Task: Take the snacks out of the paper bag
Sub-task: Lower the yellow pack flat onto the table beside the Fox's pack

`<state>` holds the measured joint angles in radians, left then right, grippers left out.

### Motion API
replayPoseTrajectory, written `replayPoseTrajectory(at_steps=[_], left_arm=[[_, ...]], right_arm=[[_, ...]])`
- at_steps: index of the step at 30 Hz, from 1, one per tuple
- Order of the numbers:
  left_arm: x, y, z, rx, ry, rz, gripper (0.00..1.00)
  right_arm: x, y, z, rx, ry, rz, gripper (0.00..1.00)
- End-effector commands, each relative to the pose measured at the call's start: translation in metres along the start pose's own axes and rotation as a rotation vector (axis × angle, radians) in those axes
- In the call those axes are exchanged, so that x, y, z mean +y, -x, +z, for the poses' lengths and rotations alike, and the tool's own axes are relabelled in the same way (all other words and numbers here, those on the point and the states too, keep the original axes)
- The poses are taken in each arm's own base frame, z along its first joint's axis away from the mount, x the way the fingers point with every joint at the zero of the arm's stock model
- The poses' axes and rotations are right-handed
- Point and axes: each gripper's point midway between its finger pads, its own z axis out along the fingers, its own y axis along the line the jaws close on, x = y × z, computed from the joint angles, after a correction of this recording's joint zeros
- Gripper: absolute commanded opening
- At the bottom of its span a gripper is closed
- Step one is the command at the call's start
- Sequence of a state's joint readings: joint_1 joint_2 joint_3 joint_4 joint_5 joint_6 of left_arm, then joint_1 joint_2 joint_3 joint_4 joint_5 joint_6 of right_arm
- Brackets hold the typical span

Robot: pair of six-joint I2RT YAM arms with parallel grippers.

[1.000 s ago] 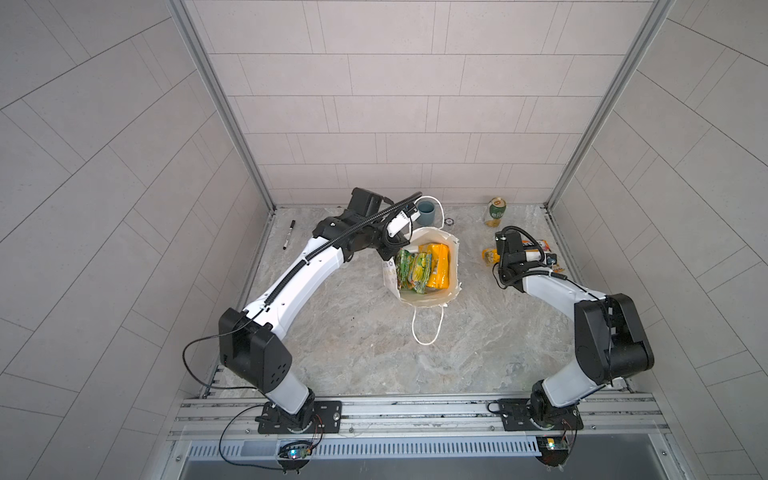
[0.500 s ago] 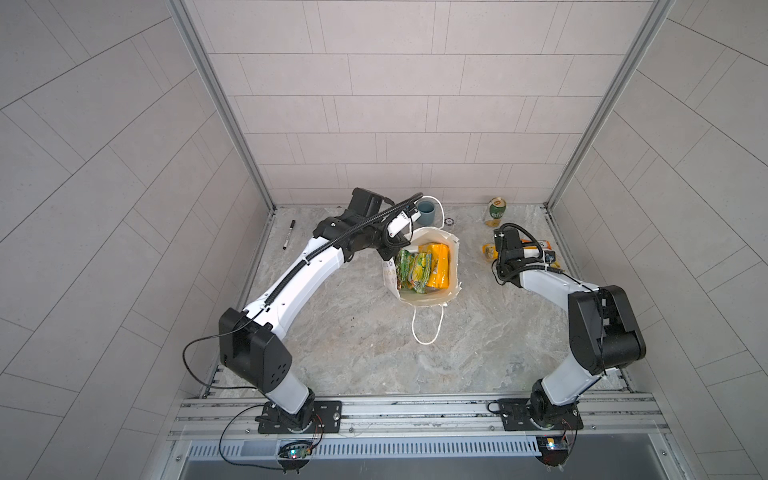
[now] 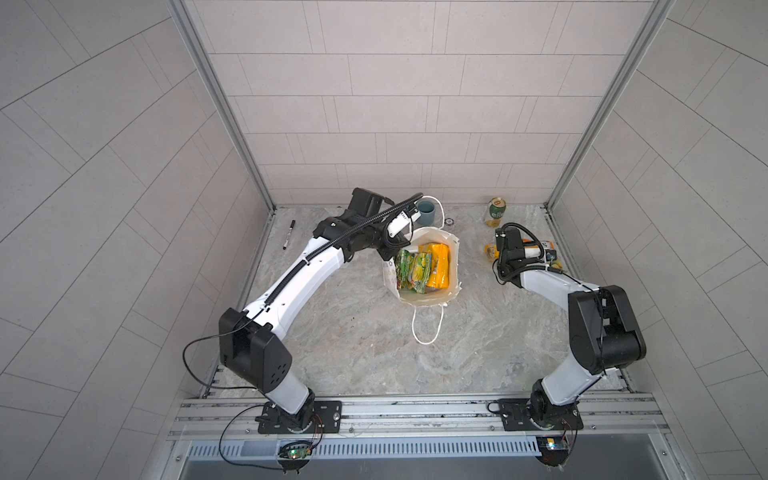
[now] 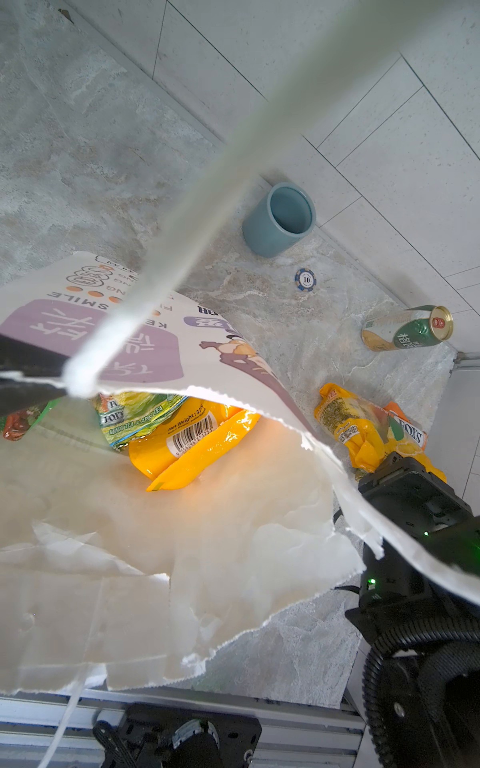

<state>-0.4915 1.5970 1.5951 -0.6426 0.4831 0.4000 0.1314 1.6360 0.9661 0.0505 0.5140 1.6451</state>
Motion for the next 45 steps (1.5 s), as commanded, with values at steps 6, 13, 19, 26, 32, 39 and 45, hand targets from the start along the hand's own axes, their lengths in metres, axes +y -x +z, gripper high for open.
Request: replayPoseTrajectory(at_steps=[6,13,19,26,32,39,45], left_arm=[[-0.012,0.023,-0.014,-0.074,-0.01,0.053,0.0],[-0.014,0.024,-0.015,-0.078,-0.014,0.056,0.0],[-0.015,0.025,-0.016,-0.08,-0.016,0.057,0.0],[-0.016,0.025,-0.014,-0.082,-0.029,0.05,0.0],[-0.016,0.024,-0.013,-0.077,-0.028,0.05,0.0],[-0.015,0.023,-0.013,-0.071,-0.02,0.056,0.0],[-0.015,0.022,-0.012,-0.069,-0.017,0.056,0.0]], right_arm=[[0.01,0.005,-0.014,-0.036,0.057,0.065,0.09],[0.004,0.005,-0.026,0.004,0.048,0.04,0.39],[-0.018,0.016,-0.038,0.017,0.036,0.0,0.5],[-0.046,0.011,-0.04,0.061,0.011,-0.053,0.43],[-0.057,0.007,-0.033,0.055,-0.015,-0.076,0.35],[-0.062,-0.002,-0.017,0.067,-0.033,-0.093,0.3],[-0.069,-0.007,-0.004,0.093,-0.05,-0.1,0.27]])
